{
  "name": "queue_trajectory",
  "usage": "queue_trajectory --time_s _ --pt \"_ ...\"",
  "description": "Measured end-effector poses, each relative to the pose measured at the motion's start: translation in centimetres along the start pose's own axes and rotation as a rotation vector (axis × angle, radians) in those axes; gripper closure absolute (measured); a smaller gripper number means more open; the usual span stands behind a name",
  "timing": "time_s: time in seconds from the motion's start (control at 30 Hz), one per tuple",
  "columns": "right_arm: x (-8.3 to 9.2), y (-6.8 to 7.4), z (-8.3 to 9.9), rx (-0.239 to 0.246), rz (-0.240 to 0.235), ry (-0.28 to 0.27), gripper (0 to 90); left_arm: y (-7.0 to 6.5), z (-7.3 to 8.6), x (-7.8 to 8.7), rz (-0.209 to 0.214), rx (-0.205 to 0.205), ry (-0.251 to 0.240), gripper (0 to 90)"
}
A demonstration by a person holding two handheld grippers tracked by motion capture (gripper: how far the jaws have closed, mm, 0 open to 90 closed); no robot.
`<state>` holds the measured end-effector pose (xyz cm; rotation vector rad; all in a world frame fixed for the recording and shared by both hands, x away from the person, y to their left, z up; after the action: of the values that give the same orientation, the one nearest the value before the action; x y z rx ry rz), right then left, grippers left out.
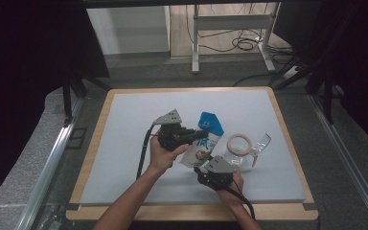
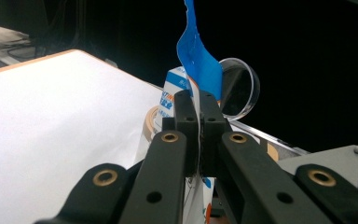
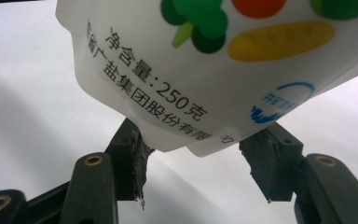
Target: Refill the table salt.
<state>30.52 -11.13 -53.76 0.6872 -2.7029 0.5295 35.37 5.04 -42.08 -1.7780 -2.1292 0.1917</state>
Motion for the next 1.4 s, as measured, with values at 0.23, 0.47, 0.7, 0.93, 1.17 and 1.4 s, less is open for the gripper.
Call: queue_trajectory --time_s 0.23,0.47,0.7,0.93,1.17,1.4 --pt "0.0 0.1 0.1 -0.018 -0.013 0.005 45.2 0.3 -0.1 -0.4 0.006 0.009 0.003 89.9" --pt "0.0 0.1 0.2 -0.025 -0.017 0.010 45.4 0.4 -0.1 -0.7 0.009 0.013 0.008 90.0" --pt "0.2 0.3 0.4 -0.040 -0.021 0.025 45.4 0.7 0.0 -1.0 0.021 0.022 0.016 89.9" --pt "0.4 0.3 0.5 -0.059 -0.014 0.031 45.3 0.7 -0.2 -1.5 0.030 0.027 0.028 89.9" --pt "0.7 0.2 0.5 -0.087 -0.007 0.030 45.4 0.7 -0.6 -2.0 0.036 0.019 0.056 90.0" --pt "0.8 0.2 0.6 -0.115 0.011 0.028 45.3 0.8 -1.2 -2.6 0.050 0.010 0.099 89.9"
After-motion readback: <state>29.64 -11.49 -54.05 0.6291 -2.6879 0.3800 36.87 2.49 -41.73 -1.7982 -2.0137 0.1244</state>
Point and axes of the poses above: each handheld gripper's, and its own axes: x roughly backward along the jaws, z roughly out of its underside, y roughly to its left, the point moved 2 cm from there along -x, roughly forward along the jaws, and after that the axes turned 13 degrees about z, right-handed, at the moved point
